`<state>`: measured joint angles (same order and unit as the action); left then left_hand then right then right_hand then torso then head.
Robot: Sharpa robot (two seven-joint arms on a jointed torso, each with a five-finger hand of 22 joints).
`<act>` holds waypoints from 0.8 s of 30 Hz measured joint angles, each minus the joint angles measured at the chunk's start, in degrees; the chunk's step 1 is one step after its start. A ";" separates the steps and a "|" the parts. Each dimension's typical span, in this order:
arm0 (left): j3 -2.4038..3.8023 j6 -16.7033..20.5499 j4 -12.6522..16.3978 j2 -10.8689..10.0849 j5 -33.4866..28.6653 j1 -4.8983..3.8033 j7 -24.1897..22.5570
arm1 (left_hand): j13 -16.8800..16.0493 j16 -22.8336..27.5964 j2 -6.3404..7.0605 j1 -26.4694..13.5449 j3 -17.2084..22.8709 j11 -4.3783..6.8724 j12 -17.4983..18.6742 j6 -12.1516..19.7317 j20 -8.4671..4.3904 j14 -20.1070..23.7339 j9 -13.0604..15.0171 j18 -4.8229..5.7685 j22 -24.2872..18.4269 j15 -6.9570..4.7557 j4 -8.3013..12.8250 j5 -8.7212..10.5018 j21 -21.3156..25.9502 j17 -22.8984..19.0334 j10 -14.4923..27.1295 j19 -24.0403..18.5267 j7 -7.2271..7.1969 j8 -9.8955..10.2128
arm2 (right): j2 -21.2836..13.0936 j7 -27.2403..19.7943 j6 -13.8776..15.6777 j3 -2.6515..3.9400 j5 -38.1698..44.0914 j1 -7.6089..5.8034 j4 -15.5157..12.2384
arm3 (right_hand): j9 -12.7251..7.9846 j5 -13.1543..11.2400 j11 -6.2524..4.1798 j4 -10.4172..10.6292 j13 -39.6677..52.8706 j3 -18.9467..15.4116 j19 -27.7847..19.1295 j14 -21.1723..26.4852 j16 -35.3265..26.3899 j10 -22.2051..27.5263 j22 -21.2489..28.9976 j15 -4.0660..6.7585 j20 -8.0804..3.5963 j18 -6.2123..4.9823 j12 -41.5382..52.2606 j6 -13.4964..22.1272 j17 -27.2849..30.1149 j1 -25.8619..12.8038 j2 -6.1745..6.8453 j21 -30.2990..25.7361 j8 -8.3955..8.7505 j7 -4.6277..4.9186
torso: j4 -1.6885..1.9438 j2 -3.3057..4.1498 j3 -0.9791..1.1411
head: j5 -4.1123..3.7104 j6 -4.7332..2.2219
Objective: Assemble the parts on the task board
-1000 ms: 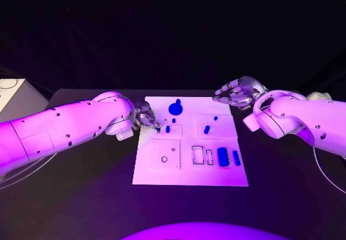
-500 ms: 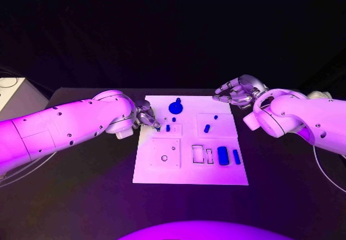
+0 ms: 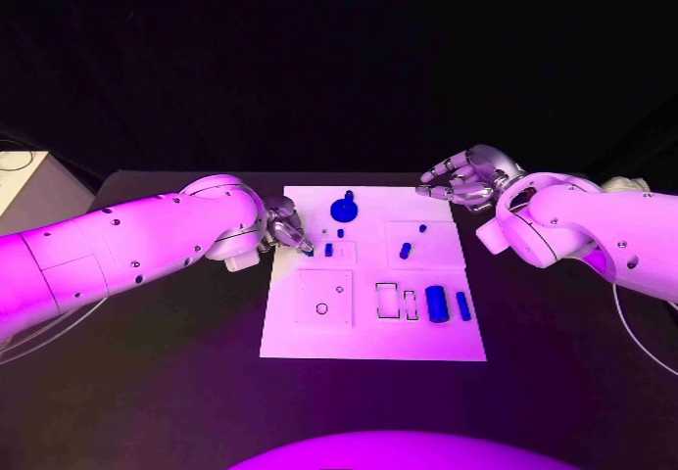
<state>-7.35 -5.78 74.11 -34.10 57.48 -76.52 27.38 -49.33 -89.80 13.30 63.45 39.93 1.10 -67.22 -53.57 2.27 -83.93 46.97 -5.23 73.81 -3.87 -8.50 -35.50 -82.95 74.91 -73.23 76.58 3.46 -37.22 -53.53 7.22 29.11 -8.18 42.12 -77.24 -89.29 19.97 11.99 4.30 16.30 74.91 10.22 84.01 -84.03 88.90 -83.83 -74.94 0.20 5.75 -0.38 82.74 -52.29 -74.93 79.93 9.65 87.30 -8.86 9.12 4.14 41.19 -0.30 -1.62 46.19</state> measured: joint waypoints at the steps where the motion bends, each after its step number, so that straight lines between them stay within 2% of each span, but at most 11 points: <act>1: 0.00 -0.03 -0.01 0.01 0.01 0.00 0.00 | 0.00 0.00 0.00 0.00 0.00 0.00 0.00 0.00 0.00 0.00 0.00 0.00 0.01 0.00 0.00 0.00 0.00 0.00 0.00 0.00 0.00 0.00 | 0.00 0.00 0.00 0.00 0.00 0.00 0.00 | 0.00 0.00 0.00 0.00 0.00 0.00 0.00 0.00 0.00 0.00 0.00 0.00 0.00 0.00 0.00 0.00 0.00 0.00 0.00 0.00 0.00 0.00 | -0.01 0.00 0.00 | -0.01 0.01; 14: 0.04 -0.53 -0.62 0.37 0.05 -0.05 -0.06 | -0.11 0.00 0.00 0.00 0.00 -0.01 0.00 0.00 -0.22 0.00 0.00 0.00 0.01 0.00 0.00 0.01 0.00 0.00 -0.01 0.22 0.00 0.01 | 0.07 0.00 -0.01 0.00 -0.01 0.01 0.08 | 0.00 0.00 0.00 0.00 0.00 0.00 0.00 0.00 0.00 0.00 0.01 0.00 0.00 0.00 0.00 0.00 0.01 0.00 0.00 0.00 0.00 0.00 | -0.02 0.01 0.03 | -0.09 0.03; 24: 0.15 -2.16 -1.75 1.18 0.03 -0.23 -0.03 | -0.26 0.00 0.00 0.00 0.00 0.03 -0.20 -0.17 -0.22 0.00 0.05 -0.01 0.16 0.00 0.00 0.02 0.01 0.00 -0.41 0.21 -0.16 0.06 | 0.11 0.00 -0.01 0.00 -0.01 0.01 0.09 | 0.01 0.00 0.00 0.00 0.00 0.00 0.00 0.00 0.00 0.00 0.02 0.00 0.00 0.00 0.00 0.00 0.01 0.00 0.00 0.00 0.00 0.00 | -0.02 0.01 0.01 | -0.18 0.30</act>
<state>-7.20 -7.95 72.36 -32.92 57.52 -76.75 27.35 -49.59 -89.80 13.30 63.45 39.93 1.13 -67.42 -53.74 2.06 -83.94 47.02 -5.24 73.96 -3.86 -8.49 -35.48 -82.94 74.92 -73.63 76.79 3.30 -37.16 -53.42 7.22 29.09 -8.18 42.11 -77.23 -89.20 19.98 11.99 4.30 16.30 74.91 10.22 84.01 -84.03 88.90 -83.83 -74.91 0.20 5.75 -0.38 82.74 -52.29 -74.92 79.93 9.65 87.30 -8.86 9.12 4.12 41.19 -0.30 -1.80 46.49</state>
